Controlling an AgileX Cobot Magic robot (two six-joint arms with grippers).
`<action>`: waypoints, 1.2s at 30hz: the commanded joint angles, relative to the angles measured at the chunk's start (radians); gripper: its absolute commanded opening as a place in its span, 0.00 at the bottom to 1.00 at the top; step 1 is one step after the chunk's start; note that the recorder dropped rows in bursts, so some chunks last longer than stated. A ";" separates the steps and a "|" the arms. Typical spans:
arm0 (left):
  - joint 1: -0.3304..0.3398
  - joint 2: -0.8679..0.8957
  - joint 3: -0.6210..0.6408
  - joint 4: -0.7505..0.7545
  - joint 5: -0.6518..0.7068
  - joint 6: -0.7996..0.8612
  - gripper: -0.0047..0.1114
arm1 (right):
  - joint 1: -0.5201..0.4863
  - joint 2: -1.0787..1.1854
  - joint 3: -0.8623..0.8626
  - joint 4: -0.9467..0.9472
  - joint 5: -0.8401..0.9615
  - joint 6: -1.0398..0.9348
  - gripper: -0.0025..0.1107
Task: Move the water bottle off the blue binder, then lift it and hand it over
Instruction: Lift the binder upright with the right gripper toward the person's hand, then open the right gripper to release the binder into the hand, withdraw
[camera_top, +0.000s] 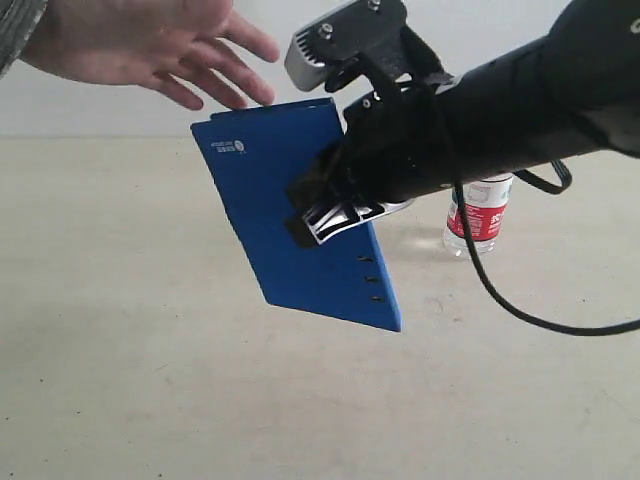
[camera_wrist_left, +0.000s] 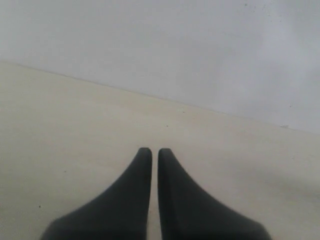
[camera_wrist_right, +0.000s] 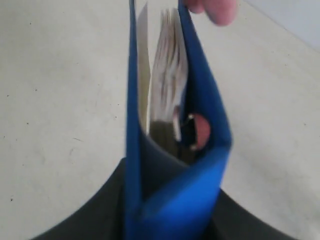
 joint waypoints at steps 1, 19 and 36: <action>0.001 0.005 0.004 -0.009 -0.007 -0.005 0.08 | 0.003 0.006 -0.069 0.037 -0.069 -0.011 0.02; 0.001 0.005 0.004 -0.009 -0.044 -0.005 0.08 | 0.003 0.004 -0.142 0.042 -0.076 -0.011 0.36; 0.001 0.005 0.004 -0.009 -0.085 -0.005 0.08 | 0.001 -0.348 -0.170 -0.046 -0.034 -0.024 0.16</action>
